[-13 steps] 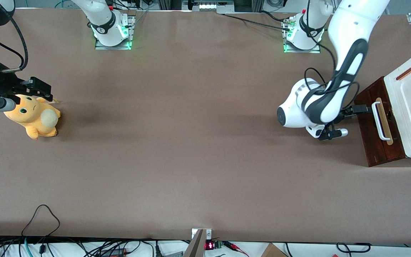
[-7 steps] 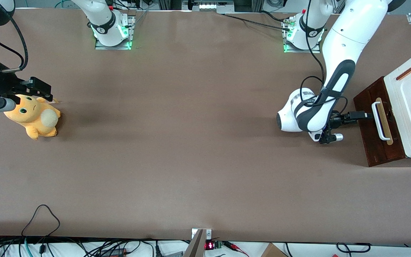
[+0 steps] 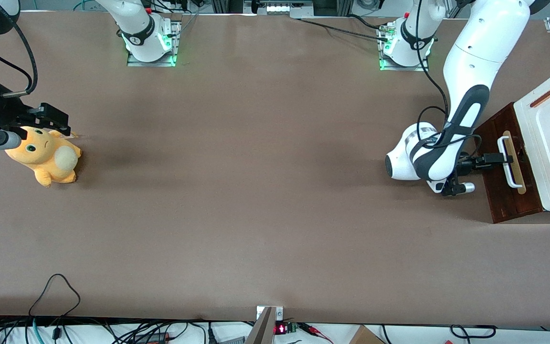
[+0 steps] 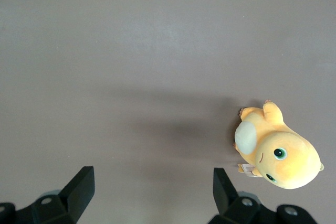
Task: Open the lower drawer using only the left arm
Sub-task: 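Close the left gripper around the white drawer handle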
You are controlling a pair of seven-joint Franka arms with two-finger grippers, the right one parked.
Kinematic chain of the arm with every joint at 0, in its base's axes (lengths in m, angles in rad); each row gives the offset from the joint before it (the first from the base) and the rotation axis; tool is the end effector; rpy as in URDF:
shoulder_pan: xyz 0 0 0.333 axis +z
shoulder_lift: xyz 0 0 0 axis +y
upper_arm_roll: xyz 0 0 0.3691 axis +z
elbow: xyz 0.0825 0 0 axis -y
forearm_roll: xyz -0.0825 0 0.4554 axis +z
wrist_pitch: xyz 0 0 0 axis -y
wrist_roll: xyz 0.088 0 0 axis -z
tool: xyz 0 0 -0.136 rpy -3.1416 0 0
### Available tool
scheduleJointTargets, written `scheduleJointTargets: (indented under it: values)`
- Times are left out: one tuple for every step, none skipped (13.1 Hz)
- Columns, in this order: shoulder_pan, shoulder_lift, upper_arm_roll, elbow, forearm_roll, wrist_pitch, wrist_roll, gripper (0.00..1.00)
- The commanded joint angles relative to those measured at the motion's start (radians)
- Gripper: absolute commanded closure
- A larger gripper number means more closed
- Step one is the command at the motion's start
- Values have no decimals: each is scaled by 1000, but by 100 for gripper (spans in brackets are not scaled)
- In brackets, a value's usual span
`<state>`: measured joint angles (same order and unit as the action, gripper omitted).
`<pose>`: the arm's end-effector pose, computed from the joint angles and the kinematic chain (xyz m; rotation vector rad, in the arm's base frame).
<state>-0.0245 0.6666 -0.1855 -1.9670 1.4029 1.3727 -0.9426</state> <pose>0.6081 0.0242 0.1393 -1.5928 0.0588 0.1684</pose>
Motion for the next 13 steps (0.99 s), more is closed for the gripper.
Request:
scheduleJointTargets:
  values:
    - [0,-18,15,-29,36,16,5,11]
    - [0,-18,18,-29,37,16,5,13]
    - [1,-18,18,-29,37,17,5,13]
    - [1,-16,18,-29,37,17,7,18]
    - [1,-15,24,-29,37,20,7,22]
    - [1,-15,30,-29,37,22,5,25]
    - [3,-12,32,-29,37,25,5,27]
    - [5,-10,37,-29,37,25,5,31]
    - [5,-10,38,-29,39,29,8,31]
    - [6,-10,47,-29,39,45,8,32]
    - [6,-9,58,-29,39,58,10,32]
    - [6,-9,61,-29,39,65,11,35]
    - [6,-9,61,-29,39,68,12,41]
